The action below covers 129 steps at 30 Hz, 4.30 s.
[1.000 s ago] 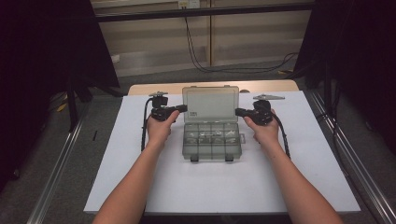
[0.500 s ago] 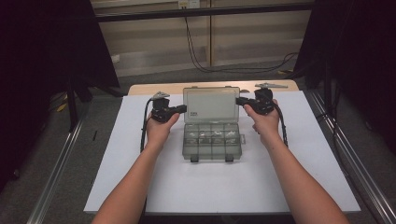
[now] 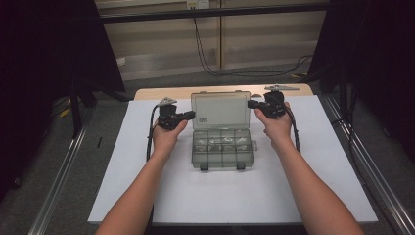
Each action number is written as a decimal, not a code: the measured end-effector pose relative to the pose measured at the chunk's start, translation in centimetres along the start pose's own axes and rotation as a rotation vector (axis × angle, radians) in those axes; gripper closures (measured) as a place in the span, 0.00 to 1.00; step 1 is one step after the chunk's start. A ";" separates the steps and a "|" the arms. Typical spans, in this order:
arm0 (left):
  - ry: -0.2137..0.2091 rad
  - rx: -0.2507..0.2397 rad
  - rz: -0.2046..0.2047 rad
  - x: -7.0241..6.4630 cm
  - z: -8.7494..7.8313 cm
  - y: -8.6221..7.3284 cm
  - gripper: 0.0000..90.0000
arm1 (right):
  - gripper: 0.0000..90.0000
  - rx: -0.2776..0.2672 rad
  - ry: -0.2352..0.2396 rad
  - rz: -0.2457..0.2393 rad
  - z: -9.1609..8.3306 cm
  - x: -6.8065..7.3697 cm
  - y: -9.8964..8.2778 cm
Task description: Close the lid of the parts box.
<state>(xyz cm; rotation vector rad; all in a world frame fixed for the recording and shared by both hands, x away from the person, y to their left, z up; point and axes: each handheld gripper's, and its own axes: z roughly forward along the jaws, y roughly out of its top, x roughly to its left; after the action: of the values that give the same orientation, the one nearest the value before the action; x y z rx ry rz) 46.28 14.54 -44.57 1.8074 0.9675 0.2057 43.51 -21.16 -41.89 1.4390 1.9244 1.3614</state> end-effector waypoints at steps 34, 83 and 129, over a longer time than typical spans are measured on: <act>-0.086 -0.037 -0.201 1.4 -1.0 4.6 1.00 | 0.95 -0.118 0.035 -0.088 -1.5 0.6 -1.6; -0.126 -0.046 -0.116 -1.1 -2.7 3.9 1.00 | 1.00 -0.124 0.053 -0.026 -5.4 1.1 -0.1; -0.155 -0.063 0.044 -5.7 -7.2 0.1 1.00 | 1.00 -0.159 0.139 -0.109 -8.7 4.4 -3.8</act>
<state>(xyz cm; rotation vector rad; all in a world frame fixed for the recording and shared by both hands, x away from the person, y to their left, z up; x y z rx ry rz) 38.67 15.60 -39.56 1.7604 0.8046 0.1195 33.24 -21.35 -40.09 1.1766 1.8998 1.5602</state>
